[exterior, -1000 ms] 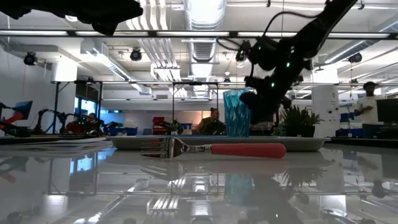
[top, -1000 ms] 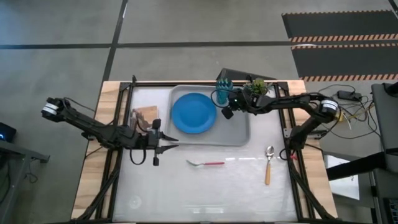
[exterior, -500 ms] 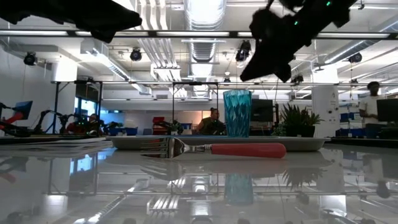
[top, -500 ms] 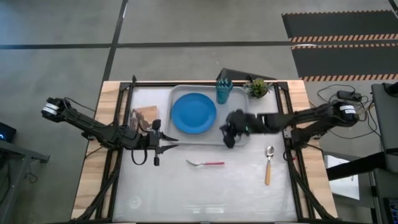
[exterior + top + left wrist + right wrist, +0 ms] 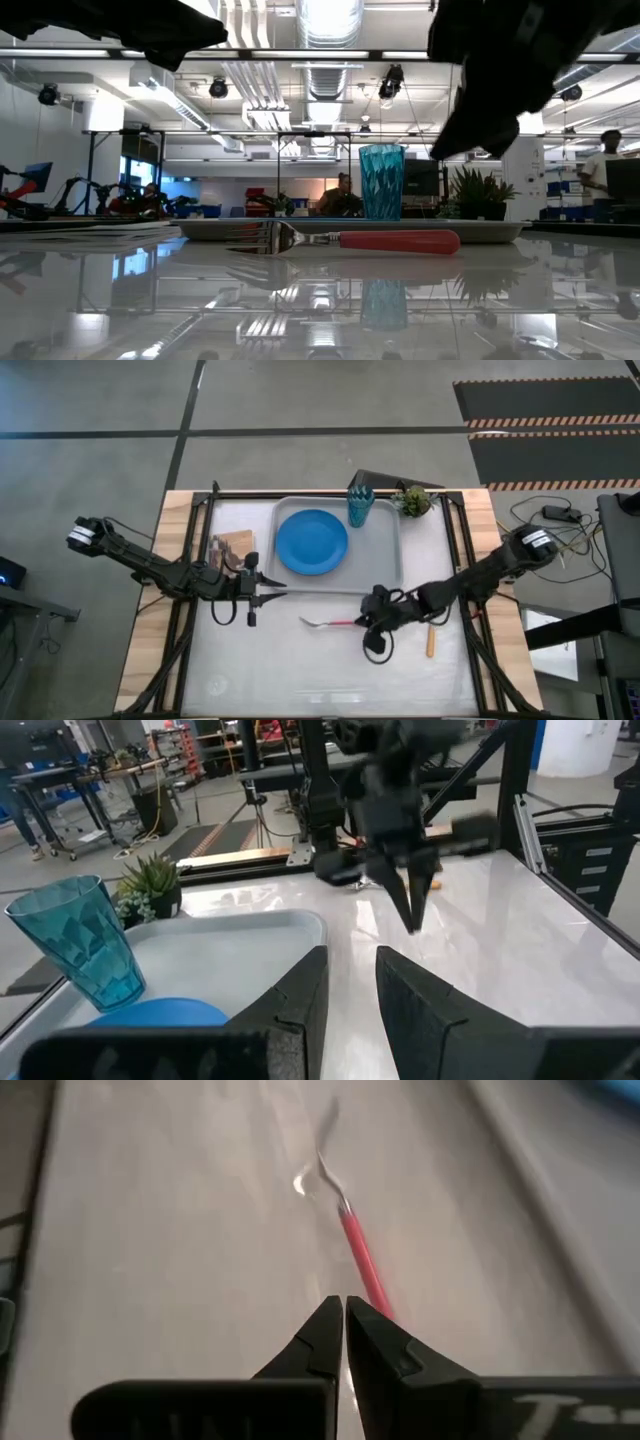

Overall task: Pick and place plate/cup/fork/spoon on tray
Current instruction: Put the red fork beside the blue plate on the gray tray

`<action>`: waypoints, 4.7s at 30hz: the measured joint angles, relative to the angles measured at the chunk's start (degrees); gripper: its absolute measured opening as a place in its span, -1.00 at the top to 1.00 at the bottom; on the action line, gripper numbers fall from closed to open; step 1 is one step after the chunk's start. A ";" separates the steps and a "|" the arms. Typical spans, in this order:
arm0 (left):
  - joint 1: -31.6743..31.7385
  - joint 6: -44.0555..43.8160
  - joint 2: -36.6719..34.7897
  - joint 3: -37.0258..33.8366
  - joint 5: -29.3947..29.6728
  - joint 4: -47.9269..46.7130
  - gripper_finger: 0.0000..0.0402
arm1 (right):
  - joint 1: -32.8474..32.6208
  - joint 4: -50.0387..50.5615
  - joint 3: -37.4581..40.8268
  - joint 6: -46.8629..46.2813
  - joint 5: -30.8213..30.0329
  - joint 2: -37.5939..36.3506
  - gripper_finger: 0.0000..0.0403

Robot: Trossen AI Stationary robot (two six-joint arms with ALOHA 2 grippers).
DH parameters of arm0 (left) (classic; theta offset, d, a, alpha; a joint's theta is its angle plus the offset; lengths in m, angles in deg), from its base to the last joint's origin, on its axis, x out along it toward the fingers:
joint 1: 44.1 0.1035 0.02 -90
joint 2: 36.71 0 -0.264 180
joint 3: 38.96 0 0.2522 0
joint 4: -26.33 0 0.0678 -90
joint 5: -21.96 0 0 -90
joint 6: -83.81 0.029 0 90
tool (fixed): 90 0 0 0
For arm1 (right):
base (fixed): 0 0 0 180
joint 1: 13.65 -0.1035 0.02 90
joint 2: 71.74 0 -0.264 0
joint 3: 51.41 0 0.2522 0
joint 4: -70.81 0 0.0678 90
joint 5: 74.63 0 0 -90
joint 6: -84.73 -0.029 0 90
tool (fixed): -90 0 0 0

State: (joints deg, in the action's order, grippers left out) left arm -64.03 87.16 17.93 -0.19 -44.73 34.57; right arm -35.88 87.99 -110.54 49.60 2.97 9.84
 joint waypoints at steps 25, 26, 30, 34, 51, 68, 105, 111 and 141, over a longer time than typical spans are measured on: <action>0.04 1.99 -0.08 -0.11 0.00 -0.13 0.65 | 1.47 5.69 -6.71 9.84 -3.80 14.56 -0.01; 0.04 1.98 -0.08 -0.11 0.00 -0.11 0.65 | 1.42 5.65 -6.57 10.06 -3.67 14.60 0.00; 0.04 1.97 -0.08 -0.13 0.00 -0.13 0.65 | 1.37 5.20 -6.22 10.08 -3.61 15.81 0.14; 0.04 1.95 -0.06 -0.15 0.00 -0.11 0.65 | 1.35 4.28 -6.22 10.11 -3.54 16.55 0.45; 0.00 1.53 -0.06 -0.28 0.00 -0.17 0.65 | 0.52 35.94 -20.88 -1.09 1.51 7.73 0.91; 0.04 3.19 -0.06 -0.28 0.00 -0.19 0.65 | 15.40 82.13 -39.70 -13.94 -10.33 14.50 0.91; 0.04 3.41 -0.06 -0.35 0.00 -0.22 0.65 | 19.38 80.96 -50.25 -9.97 -7.07 34.30 0.25; 0.04 3.32 -0.06 -0.39 0.00 -0.22 0.65 | 19.39 83.60 -55.57 -7.32 -2.90 33.82 0.19; 0.04 1.53 -0.08 -0.98 0.00 -0.13 0.65 | 26.90 34.61 -5.45 -4.59 3.32 3.81 0.96</action>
State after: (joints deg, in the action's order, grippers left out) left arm -63.98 88.69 17.85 -1.17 -44.73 34.44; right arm -8.98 122.60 -115.99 45.01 6.29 13.65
